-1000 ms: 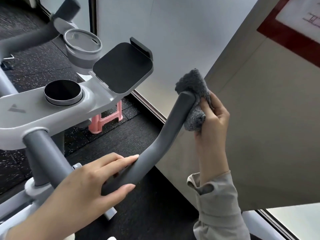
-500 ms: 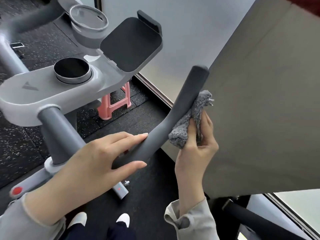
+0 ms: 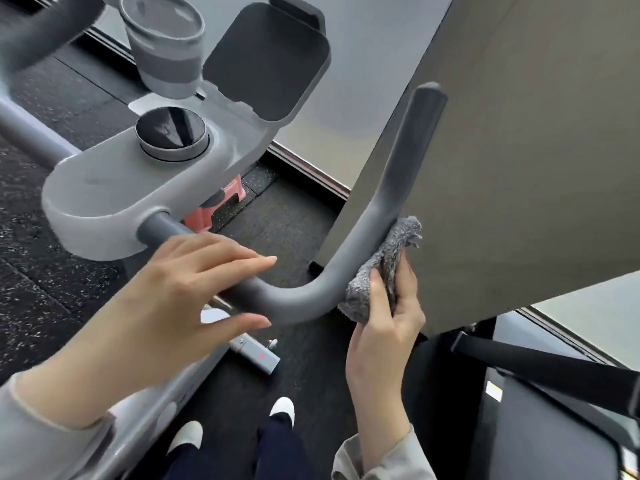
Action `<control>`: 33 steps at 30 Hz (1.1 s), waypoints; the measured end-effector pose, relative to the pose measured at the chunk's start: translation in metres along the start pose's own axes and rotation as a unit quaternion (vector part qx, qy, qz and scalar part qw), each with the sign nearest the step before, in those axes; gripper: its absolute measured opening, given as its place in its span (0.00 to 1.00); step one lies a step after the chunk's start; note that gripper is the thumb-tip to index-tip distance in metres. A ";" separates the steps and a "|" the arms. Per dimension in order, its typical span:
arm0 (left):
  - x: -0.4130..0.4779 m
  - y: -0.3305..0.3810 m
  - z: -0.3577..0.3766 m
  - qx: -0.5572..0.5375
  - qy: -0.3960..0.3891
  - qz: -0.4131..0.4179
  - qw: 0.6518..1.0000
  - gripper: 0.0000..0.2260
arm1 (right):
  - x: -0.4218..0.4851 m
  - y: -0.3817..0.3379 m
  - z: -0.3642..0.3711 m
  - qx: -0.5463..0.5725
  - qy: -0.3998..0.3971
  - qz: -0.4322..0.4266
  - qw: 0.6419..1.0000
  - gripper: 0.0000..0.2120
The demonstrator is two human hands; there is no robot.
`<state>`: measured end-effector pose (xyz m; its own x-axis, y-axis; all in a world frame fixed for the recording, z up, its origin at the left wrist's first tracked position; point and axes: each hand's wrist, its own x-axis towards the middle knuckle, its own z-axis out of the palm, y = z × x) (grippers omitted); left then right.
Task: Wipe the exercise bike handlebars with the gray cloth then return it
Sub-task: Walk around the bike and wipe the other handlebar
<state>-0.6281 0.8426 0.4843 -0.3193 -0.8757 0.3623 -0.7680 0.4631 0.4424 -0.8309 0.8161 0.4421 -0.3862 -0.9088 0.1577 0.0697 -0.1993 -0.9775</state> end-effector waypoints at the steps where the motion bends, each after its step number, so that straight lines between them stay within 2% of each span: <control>1: -0.002 -0.005 -0.005 0.012 0.003 0.011 1.000 0.24 | -0.008 0.000 0.002 0.009 0.003 0.016 1.000 0.21; 5: -0.007 -0.029 -0.020 0.039 -0.008 0.055 0.998 0.24 | -0.042 0.002 0.009 0.030 0.031 0.059 0.997 0.21; 9: -0.008 -0.051 -0.029 0.050 -0.038 0.086 0.994 0.24 | -0.081 0.006 0.027 0.026 0.064 0.054 0.996 0.20; 13: -0.006 -0.065 -0.036 0.050 -0.050 0.113 0.991 0.23 | -0.106 0.009 0.057 0.032 0.129 0.056 0.990 0.19; 21: -0.002 -0.087 -0.045 0.044 -0.013 0.146 0.988 0.19 | -0.126 0.006 0.113 0.106 0.217 0.100 0.965 0.21; 33: -0.005 -0.105 -0.058 0.030 0.024 0.135 0.990 0.13 | -0.122 0.012 0.181 0.205 0.175 0.190 0.944 0.16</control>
<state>-0.5133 0.8061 0.4837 -0.4908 -0.7133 0.5003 -0.6907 0.6686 0.2755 -0.6167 0.8586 0.4363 -0.5364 -0.7810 -0.3200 0.5867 -0.0724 -0.8066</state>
